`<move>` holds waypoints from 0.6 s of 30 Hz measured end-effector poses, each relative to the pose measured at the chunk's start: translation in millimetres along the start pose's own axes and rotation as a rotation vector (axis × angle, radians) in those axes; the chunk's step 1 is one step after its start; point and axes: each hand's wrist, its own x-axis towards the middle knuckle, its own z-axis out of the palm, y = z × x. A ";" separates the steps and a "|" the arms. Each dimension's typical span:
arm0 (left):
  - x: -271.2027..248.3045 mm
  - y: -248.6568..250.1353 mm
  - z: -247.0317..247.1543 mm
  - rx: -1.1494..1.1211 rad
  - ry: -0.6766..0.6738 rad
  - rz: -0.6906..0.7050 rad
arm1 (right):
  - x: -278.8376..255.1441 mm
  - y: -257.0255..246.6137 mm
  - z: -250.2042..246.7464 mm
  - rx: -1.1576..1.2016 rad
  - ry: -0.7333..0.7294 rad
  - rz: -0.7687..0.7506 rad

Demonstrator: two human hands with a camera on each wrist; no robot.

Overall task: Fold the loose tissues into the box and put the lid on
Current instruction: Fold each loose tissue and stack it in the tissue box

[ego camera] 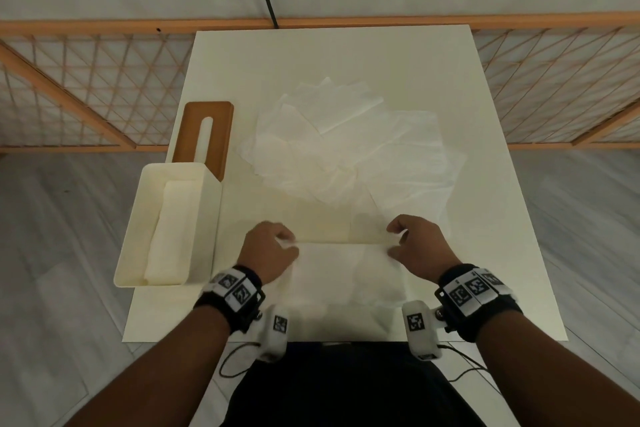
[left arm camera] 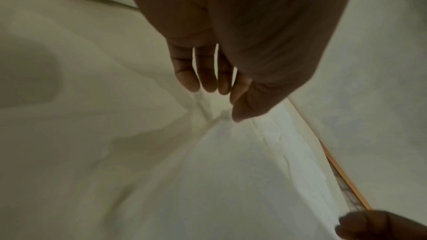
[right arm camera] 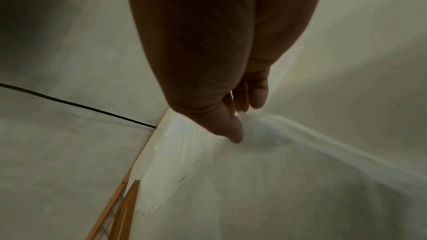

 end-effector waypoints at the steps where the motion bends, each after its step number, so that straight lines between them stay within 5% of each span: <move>1: 10.8 4.3 -3.4 -0.005 0.027 -0.016 | 1.6 -3.9 -3.5 -0.009 0.007 -0.007; 10: 120.8 62.8 -16.4 -0.249 0.170 -0.296 | 9.1 -24.9 -21.7 0.112 0.036 -0.049; 18: 155.1 86.8 -3.0 -0.333 0.187 -0.459 | 10.6 -7.6 -29.0 0.181 0.015 -0.014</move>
